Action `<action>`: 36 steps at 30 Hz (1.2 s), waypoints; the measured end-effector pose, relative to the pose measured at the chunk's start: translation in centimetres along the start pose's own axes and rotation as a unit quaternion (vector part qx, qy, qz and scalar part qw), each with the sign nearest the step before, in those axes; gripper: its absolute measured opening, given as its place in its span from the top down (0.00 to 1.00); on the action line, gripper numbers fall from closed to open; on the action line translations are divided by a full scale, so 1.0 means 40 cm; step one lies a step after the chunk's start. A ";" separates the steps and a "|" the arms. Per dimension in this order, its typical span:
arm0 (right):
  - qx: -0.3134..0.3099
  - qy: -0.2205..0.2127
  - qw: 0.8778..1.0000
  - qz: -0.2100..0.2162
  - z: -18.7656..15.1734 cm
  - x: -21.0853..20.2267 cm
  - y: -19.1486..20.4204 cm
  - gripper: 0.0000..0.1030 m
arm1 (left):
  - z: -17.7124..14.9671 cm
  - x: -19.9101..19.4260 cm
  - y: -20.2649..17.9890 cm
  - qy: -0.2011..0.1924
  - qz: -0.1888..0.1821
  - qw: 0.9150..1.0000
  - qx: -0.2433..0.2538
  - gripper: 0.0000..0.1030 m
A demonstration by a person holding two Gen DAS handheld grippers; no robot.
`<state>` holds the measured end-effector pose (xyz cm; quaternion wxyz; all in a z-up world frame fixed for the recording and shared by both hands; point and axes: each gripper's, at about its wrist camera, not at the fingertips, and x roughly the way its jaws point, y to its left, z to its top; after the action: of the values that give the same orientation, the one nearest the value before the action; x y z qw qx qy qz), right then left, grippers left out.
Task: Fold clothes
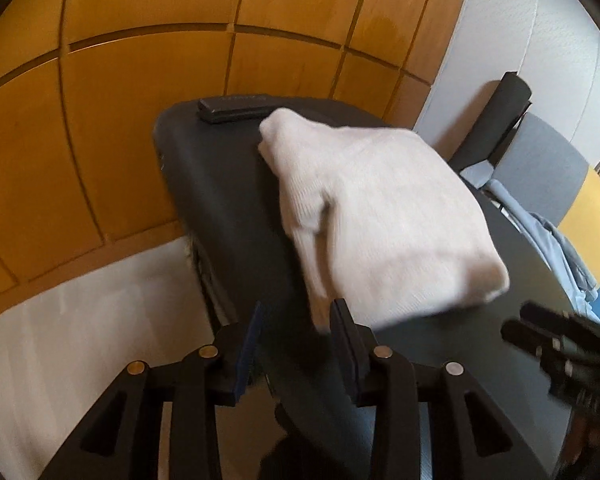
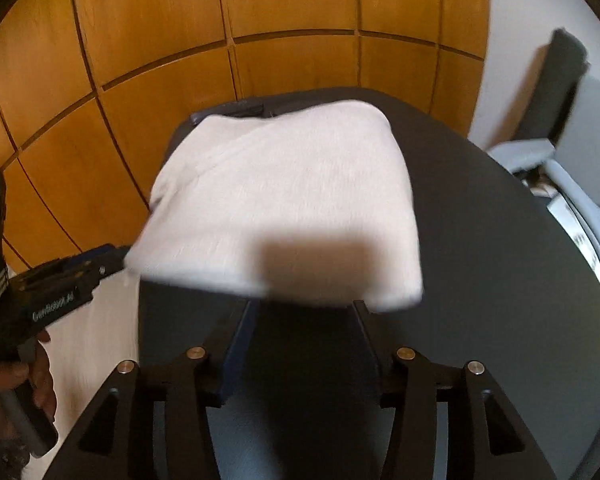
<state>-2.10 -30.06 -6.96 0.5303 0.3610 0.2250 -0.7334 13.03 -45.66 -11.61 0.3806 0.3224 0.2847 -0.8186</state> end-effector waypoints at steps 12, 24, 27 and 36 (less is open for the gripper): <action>0.064 -0.030 0.997 -0.024 -0.107 -0.188 -0.009 0.39 | -0.084 -0.163 -0.153 -0.011 0.081 0.995 0.054 0.65; 0.064 -0.024 0.997 -0.026 -0.119 -0.200 0.013 0.39 | -0.109 -0.202 -0.196 -0.028 0.080 0.994 0.076 0.65; 0.062 -0.019 0.998 -0.027 -0.120 -0.190 0.019 0.39 | -0.113 -0.194 -0.190 -0.020 0.080 0.994 0.068 0.65; 0.063 -0.013 0.998 -0.027 -0.126 -0.177 0.017 0.39 | -0.125 -0.171 -0.172 0.004 0.082 0.996 0.043 0.65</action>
<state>1.24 -22.33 -4.68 0.4896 0.3781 0.1805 -0.7647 12.47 -35.34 -8.15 0.4310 0.3644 0.2230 -0.7948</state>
